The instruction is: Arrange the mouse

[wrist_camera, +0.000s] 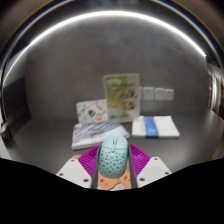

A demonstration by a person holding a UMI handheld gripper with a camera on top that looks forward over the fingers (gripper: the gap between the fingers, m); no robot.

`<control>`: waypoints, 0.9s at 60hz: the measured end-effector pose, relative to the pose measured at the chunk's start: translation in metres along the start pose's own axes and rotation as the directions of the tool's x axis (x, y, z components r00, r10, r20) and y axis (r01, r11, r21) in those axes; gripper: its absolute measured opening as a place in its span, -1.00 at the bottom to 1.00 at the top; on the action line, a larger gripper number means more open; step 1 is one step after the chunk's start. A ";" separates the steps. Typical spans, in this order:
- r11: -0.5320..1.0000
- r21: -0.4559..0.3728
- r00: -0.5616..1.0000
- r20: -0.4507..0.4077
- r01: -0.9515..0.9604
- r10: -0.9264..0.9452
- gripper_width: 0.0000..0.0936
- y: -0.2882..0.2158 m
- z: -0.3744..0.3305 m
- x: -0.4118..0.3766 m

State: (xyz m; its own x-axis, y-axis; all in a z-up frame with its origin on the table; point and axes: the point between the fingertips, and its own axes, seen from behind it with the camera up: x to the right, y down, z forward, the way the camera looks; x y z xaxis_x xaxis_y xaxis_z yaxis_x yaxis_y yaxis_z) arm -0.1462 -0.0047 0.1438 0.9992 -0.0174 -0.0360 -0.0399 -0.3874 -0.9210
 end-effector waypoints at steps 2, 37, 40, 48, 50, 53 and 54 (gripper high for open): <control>0.999 -0.032 1.000 0.007 0.021 -0.021 -0.05 0.021 0.005 -0.022; 0.987 -0.161 0.999 0.034 0.001 0.004 0.23 0.148 0.046 -0.073; 0.989 -0.146 0.999 0.033 -0.014 0.019 0.39 0.146 0.046 -0.070; 0.987 -0.156 0.998 0.059 0.031 -0.022 0.83 0.146 0.036 -0.072; 0.988 -0.152 0.998 0.063 0.040 -0.031 0.81 0.144 0.030 -0.071; 0.990 -0.133 0.996 0.081 0.037 -0.026 0.81 0.137 0.018 -0.072; 0.991 -0.127 0.996 0.089 0.032 -0.021 0.82 0.135 0.014 -0.073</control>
State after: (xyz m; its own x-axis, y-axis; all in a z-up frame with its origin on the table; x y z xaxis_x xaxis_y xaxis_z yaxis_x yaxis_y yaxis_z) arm -0.2247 -0.0432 0.0171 0.9960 0.0726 -0.0513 -0.0080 -0.5013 -0.8652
